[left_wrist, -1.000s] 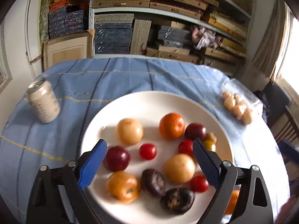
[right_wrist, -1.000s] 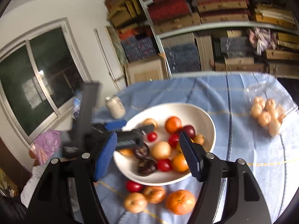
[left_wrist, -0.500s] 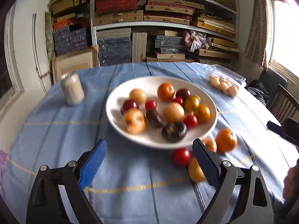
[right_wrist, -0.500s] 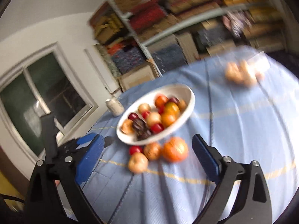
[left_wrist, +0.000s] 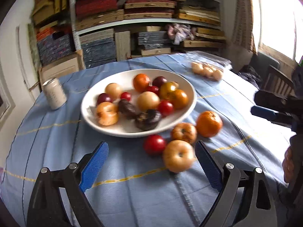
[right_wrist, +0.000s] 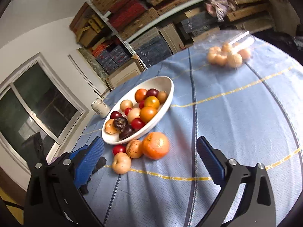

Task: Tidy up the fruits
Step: 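Withdraw left gripper from the plate and close it on a tan round fruit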

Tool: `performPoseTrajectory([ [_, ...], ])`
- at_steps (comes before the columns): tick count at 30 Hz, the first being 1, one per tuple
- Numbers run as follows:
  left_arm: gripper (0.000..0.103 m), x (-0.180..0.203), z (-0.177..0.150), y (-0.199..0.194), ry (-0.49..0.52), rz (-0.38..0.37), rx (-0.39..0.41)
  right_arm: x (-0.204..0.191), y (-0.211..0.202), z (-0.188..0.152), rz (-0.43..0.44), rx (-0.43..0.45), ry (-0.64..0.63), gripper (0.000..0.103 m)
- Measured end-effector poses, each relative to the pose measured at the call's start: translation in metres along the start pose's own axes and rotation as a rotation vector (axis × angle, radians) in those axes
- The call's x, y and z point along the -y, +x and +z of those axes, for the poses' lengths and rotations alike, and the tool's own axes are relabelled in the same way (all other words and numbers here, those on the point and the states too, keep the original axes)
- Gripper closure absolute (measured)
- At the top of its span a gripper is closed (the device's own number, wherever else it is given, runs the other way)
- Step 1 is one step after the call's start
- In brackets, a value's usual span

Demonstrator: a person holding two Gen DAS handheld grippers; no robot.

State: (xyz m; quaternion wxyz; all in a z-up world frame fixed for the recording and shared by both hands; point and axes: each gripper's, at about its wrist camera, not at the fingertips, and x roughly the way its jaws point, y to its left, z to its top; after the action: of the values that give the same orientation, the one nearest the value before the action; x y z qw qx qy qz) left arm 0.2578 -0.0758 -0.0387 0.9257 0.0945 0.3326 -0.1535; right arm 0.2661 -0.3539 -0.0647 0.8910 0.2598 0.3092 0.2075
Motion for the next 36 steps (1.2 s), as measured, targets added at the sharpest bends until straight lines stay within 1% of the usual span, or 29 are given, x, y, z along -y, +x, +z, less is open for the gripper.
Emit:
performPoseTrajectory([
  [2, 0.010, 0.009, -0.001, 0.007, 0.031, 0.003, -0.017, 0.001, 0.002, 0.000, -0.002, -0.009, 0.008, 0.007],
  [4, 0.010, 0.017, -0.004, 0.016, 0.057, 0.024, -0.039, 0.000, 0.003, 0.000, -0.003, -0.010, 0.004, 0.007],
  [8, 0.010, 0.017, -0.005, 0.033, 0.056, 0.062, -0.081, -0.001, 0.003, -0.001, 0.002, -0.015, 0.008, 0.006],
  [11, 0.009, 0.008, -0.004, 0.041, 0.018, 0.040, -0.120, -0.001, 0.004, -0.001, 0.002, -0.021, 0.017, 0.006],
  [13, 0.008, 0.002, -0.006, 0.042, -0.001, 0.042, -0.135, -0.001, 0.005, -0.001, 0.005, -0.025, 0.019, 0.006],
  [17, 0.008, -0.015, -0.012, 0.037, -0.012, 0.102, -0.151, -0.002, 0.005, -0.002, 0.006, -0.030, 0.016, 0.006],
  [18, 0.008, -0.021, -0.014, 0.034, -0.025, 0.104, -0.154, -0.002, 0.006, -0.002, 0.006, -0.031, 0.016, 0.006],
  [21, 0.009, -0.037, -0.020, 0.027, -0.066, 0.084, -0.170, -0.003, 0.006, -0.003, 0.010, -0.036, 0.015, 0.006],
  [24, 0.010, -0.044, -0.027, 0.021, -0.086, 0.054, -0.171, -0.005, 0.009, -0.003, 0.012, -0.040, 0.012, 0.006],
  [27, 0.011, -0.041, -0.031, 0.015, -0.083, 0.045, -0.152, -0.005, 0.012, -0.003, 0.008, -0.047, 0.013, 0.005],
  [29, 0.011, -0.041, -0.028, 0.013, -0.092, 0.025, -0.135, -0.004, 0.015, -0.004, 0.003, -0.057, 0.017, 0.005],
  [32, 0.012, -0.036, -0.024, 0.018, -0.095, -0.015, -0.145, -0.002, 0.018, -0.006, -0.002, -0.067, 0.018, 0.005],
  [33, 0.016, -0.033, -0.024, 0.020, -0.088, -0.028, -0.152, -0.002, 0.019, -0.006, -0.003, -0.070, 0.018, 0.005],
  [35, 0.026, -0.029, -0.024, 0.021, -0.086, -0.056, -0.159, -0.001, 0.019, -0.006, -0.004, -0.071, 0.017, 0.005],
  [36, 0.033, -0.029, -0.024, 0.022, -0.095, -0.069, -0.160, -0.001, 0.019, -0.006, -0.003, -0.071, 0.017, 0.005],
])
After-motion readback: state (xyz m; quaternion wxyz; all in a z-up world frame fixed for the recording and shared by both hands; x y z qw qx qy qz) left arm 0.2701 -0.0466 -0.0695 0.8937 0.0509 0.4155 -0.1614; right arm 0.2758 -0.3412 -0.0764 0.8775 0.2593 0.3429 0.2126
